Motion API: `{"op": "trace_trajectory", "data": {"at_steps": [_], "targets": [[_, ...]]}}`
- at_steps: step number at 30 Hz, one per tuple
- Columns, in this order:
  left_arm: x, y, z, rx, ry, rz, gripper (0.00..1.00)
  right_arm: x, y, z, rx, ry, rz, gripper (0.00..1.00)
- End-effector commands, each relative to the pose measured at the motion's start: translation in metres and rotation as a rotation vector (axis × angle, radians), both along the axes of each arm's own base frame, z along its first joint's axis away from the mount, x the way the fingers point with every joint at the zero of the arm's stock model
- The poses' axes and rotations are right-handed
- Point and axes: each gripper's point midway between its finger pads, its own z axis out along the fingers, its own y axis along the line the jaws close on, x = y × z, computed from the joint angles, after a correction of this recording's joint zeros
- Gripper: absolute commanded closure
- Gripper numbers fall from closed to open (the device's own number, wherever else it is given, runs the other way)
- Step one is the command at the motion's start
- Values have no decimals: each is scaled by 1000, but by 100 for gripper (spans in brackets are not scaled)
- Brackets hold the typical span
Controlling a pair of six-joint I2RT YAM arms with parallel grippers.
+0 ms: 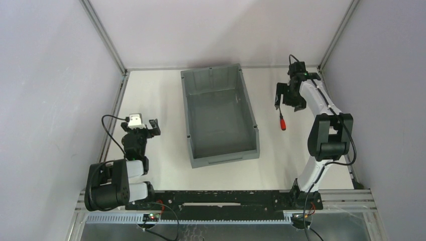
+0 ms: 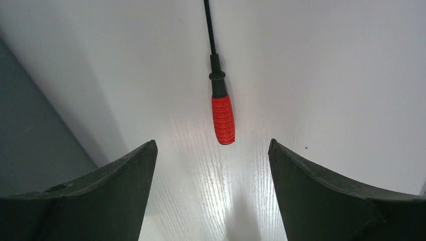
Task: Put the screwdriver in the bin
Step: Pick up the screwdriver from the center of the board.
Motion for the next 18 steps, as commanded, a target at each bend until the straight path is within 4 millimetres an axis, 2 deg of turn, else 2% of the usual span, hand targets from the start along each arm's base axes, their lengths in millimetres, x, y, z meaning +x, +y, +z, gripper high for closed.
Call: {"op": "trace_trajectory", "data": {"at_steps": [1,8,18], "targets": [[11,-1,30,7,-93,-6,0,6,0,-24,16,11,-24,11],[10,-1,30,8,-91,-6,0,-5,0,-65,15,96,-27,18],[11,0,30,7,-93,-4,0,-15,-3,-102,-1,176,-31,35]]}}
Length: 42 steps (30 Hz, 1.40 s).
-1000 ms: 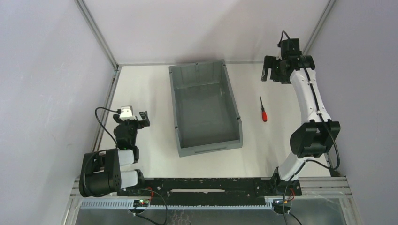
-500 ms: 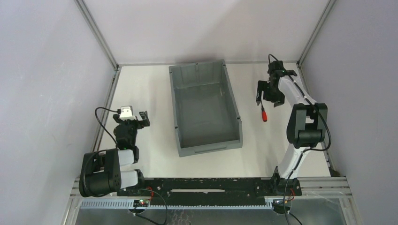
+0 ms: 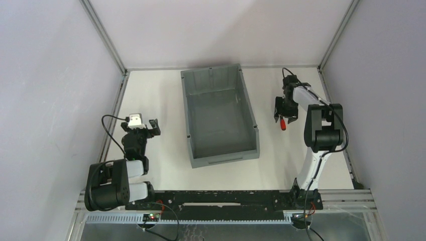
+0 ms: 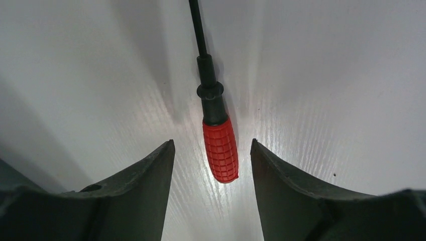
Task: Put the screwdriver in the bin
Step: Pick up the screwdriver from the center of the board.
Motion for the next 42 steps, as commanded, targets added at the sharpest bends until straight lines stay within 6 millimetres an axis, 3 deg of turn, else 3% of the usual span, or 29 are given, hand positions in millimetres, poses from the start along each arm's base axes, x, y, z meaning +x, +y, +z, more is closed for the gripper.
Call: {"op": "trace_trajectory", "data": {"at_steps": [1,6,13,18,22,29,42], "targets": [[11,-1,30,7,-93,-6,0,3,-3,-12,-9,4,-17,37],[11,-1,30,7,-93,-6,0,0,-15,-20,-21,23,-44,46],[10,0,30,7,-92,-5,0,-2,-17,-27,-27,41,-50,64],[10,-1,30,7,-93,-5,0,-2,-14,-28,-8,43,-45,81],[10,0,30,8,-92,-5,0,2,-2,-18,61,16,-35,94],[10,-1,30,7,-92,-5,0,19,26,24,294,-90,-22,97],[10,-1,30,7,-91,-6,0,57,79,151,798,-289,57,98]]}}
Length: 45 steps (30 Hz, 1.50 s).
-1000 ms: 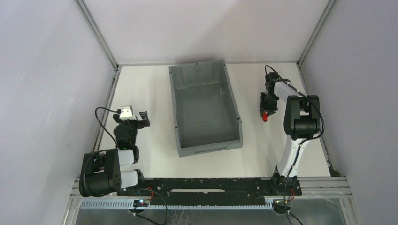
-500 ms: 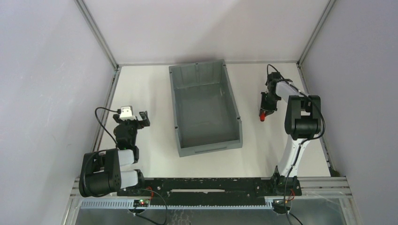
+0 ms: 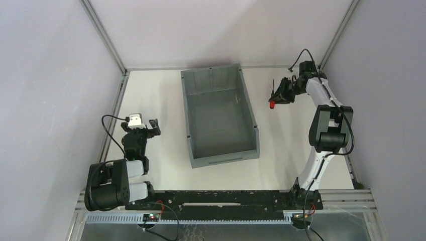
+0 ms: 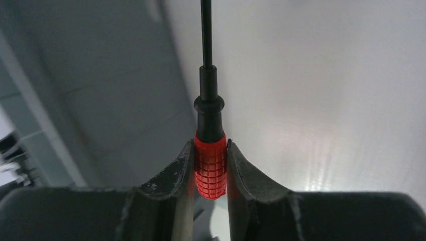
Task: Put the screwdriver in the bin
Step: Pick up the screwdriver from the center of the board, then place the screwdriver in the bin.
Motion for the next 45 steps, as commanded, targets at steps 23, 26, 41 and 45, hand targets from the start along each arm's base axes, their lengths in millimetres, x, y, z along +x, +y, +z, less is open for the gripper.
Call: {"op": "trace_trajectory", "data": {"at_steps": [23,26,41,45], "targets": [[11,-1,30,8,-92,-5,0,16,97,246,560,-146,-32,100],[11,-1,30,8,-93,-6,0,10,114,256,540,-136,-30,100],[10,-1,30,7,-92,-5,0,-13,185,232,233,-149,-47,100],[11,0,30,8,-92,-5,0,-24,208,195,87,-119,-8,100]]}}
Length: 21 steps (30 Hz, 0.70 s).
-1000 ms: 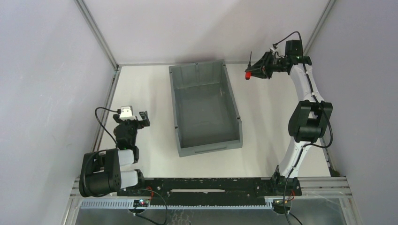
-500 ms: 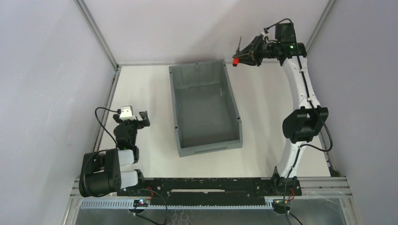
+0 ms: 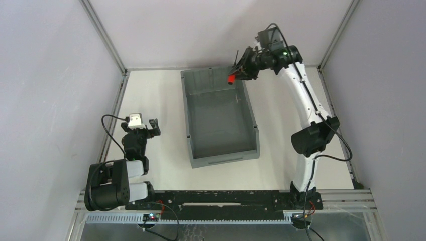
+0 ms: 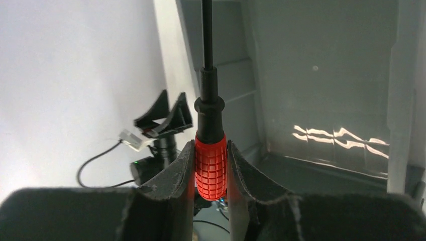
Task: Put the screwdriver in the bin
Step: Place the screwdriver in the bin.
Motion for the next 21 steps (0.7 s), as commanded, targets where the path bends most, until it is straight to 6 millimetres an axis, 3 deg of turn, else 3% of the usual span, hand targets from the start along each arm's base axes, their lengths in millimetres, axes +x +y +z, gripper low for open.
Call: {"op": "trace_trajectory", "data": {"at_steps": [1,12,21], "targets": [[11,0,30,7,-92,-4,0,-11,17,-33,-191,-1,15,100],[11,-1,30,7,-93,-5,0,-32,58,-139,-494,103,122,100],[10,0,30,8,-92,-5,0,-39,64,-213,-618,188,151,100]]}}
